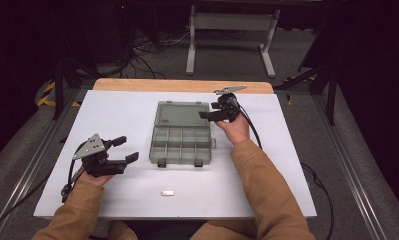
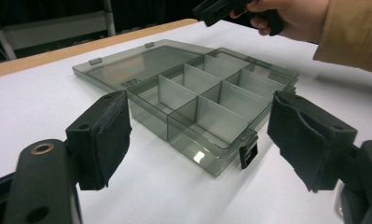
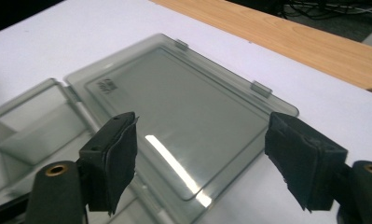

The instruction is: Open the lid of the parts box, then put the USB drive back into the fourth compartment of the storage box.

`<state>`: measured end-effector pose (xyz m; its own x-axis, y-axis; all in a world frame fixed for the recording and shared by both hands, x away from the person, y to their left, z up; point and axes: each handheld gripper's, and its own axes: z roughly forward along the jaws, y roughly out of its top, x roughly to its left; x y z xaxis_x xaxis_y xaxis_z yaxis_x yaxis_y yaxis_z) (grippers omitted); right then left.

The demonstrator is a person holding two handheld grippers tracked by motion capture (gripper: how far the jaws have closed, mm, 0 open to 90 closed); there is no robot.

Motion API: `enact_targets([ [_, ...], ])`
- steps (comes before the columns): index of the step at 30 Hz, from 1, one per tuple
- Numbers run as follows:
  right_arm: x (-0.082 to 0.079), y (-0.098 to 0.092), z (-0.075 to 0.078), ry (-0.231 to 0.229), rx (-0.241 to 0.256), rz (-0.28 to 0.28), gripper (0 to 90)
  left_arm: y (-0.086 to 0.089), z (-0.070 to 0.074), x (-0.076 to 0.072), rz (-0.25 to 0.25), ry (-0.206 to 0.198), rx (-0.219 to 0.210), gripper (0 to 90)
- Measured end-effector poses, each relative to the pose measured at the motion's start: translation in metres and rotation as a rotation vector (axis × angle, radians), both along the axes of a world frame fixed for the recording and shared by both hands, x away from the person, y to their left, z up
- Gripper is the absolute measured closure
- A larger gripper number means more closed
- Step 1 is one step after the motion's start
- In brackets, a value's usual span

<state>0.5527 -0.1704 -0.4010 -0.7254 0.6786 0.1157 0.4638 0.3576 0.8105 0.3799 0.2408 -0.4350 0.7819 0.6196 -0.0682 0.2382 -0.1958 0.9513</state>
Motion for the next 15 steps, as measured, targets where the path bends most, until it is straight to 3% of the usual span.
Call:
enact_targets([
  [10, -0.031, 0.015, 0.023, -0.064, -0.004, 0.104, 22.5, 0.004, 0.001, -0.001, -0.016, -0.014, -0.008, 19.5],
  [15, -0.046, 0.026, 0.031, -0.089, -0.008, 0.158, 21.2, 0.008, 0.003, -0.003, -0.020, -0.010, -0.032, 15.9],
])
